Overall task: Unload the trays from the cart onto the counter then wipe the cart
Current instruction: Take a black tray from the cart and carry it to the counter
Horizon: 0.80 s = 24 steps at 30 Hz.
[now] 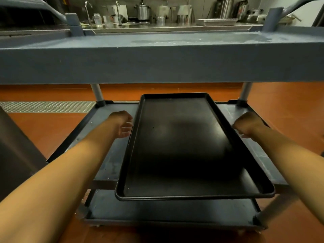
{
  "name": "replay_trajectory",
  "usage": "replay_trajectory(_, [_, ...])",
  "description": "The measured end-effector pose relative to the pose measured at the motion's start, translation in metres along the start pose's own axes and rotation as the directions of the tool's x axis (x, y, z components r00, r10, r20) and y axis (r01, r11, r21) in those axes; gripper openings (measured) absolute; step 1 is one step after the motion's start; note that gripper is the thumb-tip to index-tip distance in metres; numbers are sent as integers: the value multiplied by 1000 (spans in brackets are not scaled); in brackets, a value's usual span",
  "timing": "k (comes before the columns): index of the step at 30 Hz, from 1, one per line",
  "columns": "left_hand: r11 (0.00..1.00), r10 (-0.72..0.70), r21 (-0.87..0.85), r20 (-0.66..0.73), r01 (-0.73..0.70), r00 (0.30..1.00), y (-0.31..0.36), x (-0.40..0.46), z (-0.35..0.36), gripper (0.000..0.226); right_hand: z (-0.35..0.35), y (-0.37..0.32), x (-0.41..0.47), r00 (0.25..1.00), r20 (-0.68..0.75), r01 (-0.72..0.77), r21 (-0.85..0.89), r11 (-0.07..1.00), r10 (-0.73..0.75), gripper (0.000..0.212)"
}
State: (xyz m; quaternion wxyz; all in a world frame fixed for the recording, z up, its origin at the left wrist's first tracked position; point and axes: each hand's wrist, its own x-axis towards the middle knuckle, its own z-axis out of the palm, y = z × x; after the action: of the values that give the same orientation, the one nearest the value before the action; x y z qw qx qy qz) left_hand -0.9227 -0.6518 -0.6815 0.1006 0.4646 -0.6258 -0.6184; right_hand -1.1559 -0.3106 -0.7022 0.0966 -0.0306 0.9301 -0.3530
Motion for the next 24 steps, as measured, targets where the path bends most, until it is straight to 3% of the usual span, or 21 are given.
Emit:
replay_trajectory(9, [992, -57, 109, -1, 57, 998, 3, 28, 7, 10, 12, -14, 16, 999, -12, 46, -187, 981, -49, 11])
replay_trajectory(13, [946, 31, 323, -36, -18, 999, 1, 49, 12, 5, 13, -21, 16, 997, -10, 67, -235, 970, -71, 26])
replay_trajectory(14, [900, 94, 432, -52, -63, 994, -1, 55, 15, 6, 14, -22, 15, 997, -6, 75, -257, 963, -79, 24])
replay_trajectory(16, [703, 259, 694, -46, -156, 965, -7, 65, 21, 18, 16, -23, 15, 996, 21, 92, -330, 940, -90, 18])
replay_trajectory(19, [415, 391, 884, 41, -217, 919, -11, 74, 27, 22, 21, -22, 18, 993, 80, 117, -441, 890, -91, 29])
replay_trajectory(21, [317, 414, 926, 59, -204, 908, -12, 77, 29, 21, 23, -24, 22, 990, 107, 129, -479, 868, -88, 25])
replay_trajectory(24, [253, 418, 946, 80, -201, 905, -11, 80, 29, 21, 24, -28, 27, 988, 129, 146, -547, 825, -90, 11])
